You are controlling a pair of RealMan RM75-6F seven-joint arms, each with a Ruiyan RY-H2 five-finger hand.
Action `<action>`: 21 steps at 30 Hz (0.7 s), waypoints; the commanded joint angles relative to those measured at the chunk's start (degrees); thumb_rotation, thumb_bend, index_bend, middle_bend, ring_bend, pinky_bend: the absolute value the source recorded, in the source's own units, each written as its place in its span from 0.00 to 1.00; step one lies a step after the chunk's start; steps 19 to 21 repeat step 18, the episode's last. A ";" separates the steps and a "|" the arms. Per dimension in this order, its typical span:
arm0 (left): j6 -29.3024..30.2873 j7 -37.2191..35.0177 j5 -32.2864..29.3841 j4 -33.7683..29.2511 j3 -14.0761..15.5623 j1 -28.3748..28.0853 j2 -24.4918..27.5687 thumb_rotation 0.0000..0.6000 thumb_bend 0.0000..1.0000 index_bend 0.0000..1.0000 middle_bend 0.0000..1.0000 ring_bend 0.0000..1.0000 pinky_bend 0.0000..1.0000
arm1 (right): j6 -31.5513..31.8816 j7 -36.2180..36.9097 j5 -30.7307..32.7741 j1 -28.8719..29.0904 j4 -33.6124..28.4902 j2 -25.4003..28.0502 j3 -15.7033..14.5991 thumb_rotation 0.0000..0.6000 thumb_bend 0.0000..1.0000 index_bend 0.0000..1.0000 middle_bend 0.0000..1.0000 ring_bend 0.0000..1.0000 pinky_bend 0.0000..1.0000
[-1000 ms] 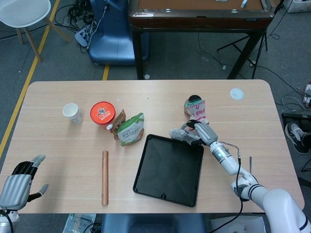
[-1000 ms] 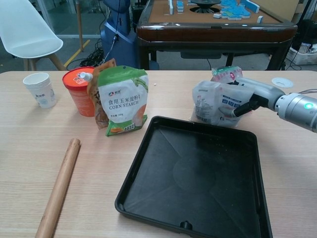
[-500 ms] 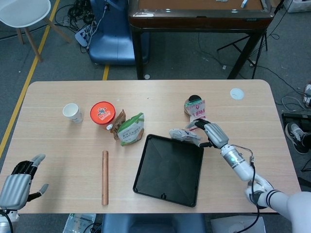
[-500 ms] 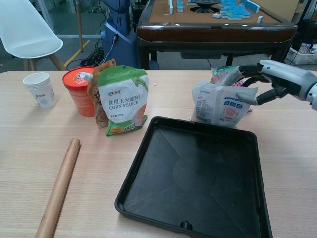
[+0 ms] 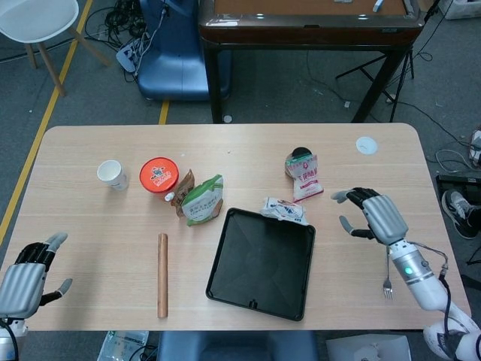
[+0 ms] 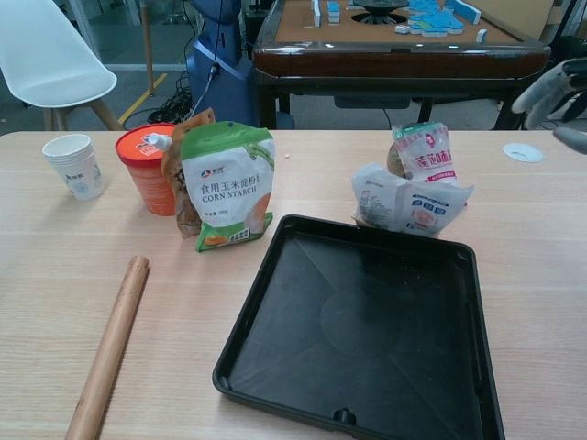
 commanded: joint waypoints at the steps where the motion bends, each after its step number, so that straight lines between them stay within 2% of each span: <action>1: -0.14 0.11 -0.05 -0.03 -0.11 -0.18 0.08 1.00 0.20 0.12 0.15 0.19 0.13 | 6.04 -7.99 2.83 -5.72 -4.04 4.08 -0.07 1.00 0.44 0.40 0.46 0.40 0.45; 3: -0.21 0.33 -0.02 -0.20 -0.18 -0.32 0.18 1.00 0.20 0.12 0.15 0.19 0.13 | 8.25 -10.60 3.87 -7.97 -5.18 5.26 -0.03 1.00 0.44 0.45 0.50 0.45 0.50; 10: 0.35 0.97 0.21 -1.01 -0.21 -0.27 0.18 1.00 0.20 0.12 0.15 0.19 0.13 | 11.62 -16.93 6.71 -14.14 -7.71 8.78 -1.09 1.00 0.44 0.49 0.53 0.49 0.50; 21: 0.56 1.14 0.42 -1.26 0.01 -0.18 0.00 1.00 0.20 0.12 0.15 0.19 0.13 | 10.35 -15.80 5.23 -16.18 -8.14 9.64 -1.74 1.00 0.44 0.49 0.53 0.49 0.50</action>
